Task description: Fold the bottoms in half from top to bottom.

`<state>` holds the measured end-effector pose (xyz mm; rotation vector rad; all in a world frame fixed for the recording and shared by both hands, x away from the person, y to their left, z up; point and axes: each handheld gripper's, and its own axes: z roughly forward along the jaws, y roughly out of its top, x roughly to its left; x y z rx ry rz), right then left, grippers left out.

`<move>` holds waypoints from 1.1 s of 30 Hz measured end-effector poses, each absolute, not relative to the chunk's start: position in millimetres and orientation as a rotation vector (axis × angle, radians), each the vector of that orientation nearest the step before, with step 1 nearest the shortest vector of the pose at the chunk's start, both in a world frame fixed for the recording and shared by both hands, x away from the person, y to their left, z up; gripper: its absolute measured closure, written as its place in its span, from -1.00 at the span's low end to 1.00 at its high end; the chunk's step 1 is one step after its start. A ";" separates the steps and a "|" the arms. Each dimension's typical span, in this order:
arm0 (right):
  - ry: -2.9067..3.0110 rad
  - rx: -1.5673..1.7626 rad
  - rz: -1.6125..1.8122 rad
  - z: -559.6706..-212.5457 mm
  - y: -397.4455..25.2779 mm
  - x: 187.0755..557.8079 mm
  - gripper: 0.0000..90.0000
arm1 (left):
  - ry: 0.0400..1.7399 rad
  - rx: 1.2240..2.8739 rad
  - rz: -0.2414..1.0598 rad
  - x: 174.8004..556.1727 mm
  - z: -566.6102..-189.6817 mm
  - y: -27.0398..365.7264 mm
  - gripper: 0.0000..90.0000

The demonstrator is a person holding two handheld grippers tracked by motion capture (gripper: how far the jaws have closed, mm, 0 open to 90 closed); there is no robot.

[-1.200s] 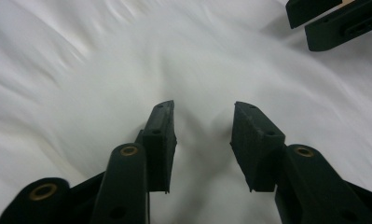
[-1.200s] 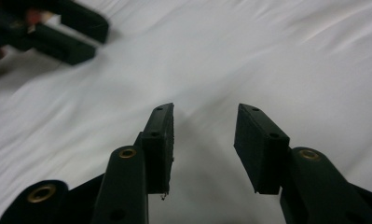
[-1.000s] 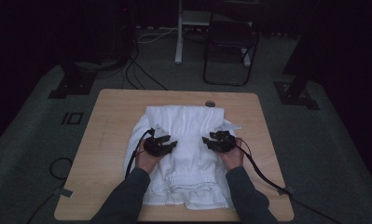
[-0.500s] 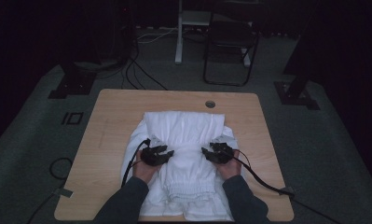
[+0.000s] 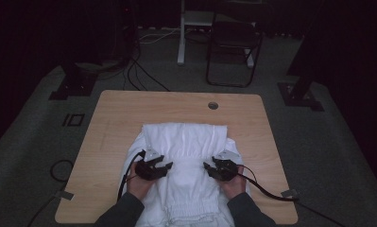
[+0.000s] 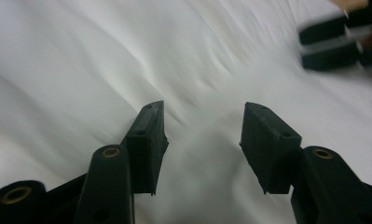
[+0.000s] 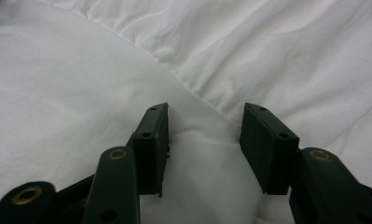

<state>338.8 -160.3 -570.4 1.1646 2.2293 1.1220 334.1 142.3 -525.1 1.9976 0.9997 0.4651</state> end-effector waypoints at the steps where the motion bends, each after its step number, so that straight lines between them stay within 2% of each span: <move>1: 2.229 1.164 1.122 -570.4 -160.3 338.8 0.14 | 1.007 1.980 0.491 341.8 -518.3 146.2 0.07; 4: 2.228 1.164 1.120 -570.4 -160.0 338.6 0.14 | 1.074 1.931 0.602 369.9 -504.6 159.5 0.00; 7: 2.225 1.163 1.115 -570.4 -158.9 338.1 0.14 | 1.184 1.899 0.628 402.7 -502.8 172.4 -0.03; 10: 2.225 1.164 1.115 -570.4 -159.0 338.1 0.14 | 1.261 1.933 0.671 432.7 -511.5 179.8 -0.11; 14: 2.225 1.164 1.114 -570.3 -159.0 338.0 0.14 | 1.363 1.962 0.623 461.0 -532.3 190.0 -0.27; 16: 2.225 1.164 1.114 -570.3 -159.0 338.0 0.14 | 1.387 1.966 0.590 466.6 -540.6 193.7 -0.37; 21: 2.225 1.164 1.114 -570.3 -159.0 338.0 0.14 | 1.401 1.953 0.504 470.1 -550.2 200.4 -0.39; 28: 2.225 1.163 1.114 -570.3 -159.0 338.0 0.14 | 1.359 1.964 0.521 469.3 -553.1 198.4 -0.41; 31: 2.226 1.164 1.115 -570.3 -159.1 338.1 0.14 | 1.345 1.993 0.535 469.4 -552.8 196.0 -0.40; 33: 2.233 1.163 1.121 -570.1 -159.5 338.5 0.10 | 1.327 2.004 0.516 469.6 -551.3 195.8 -0.26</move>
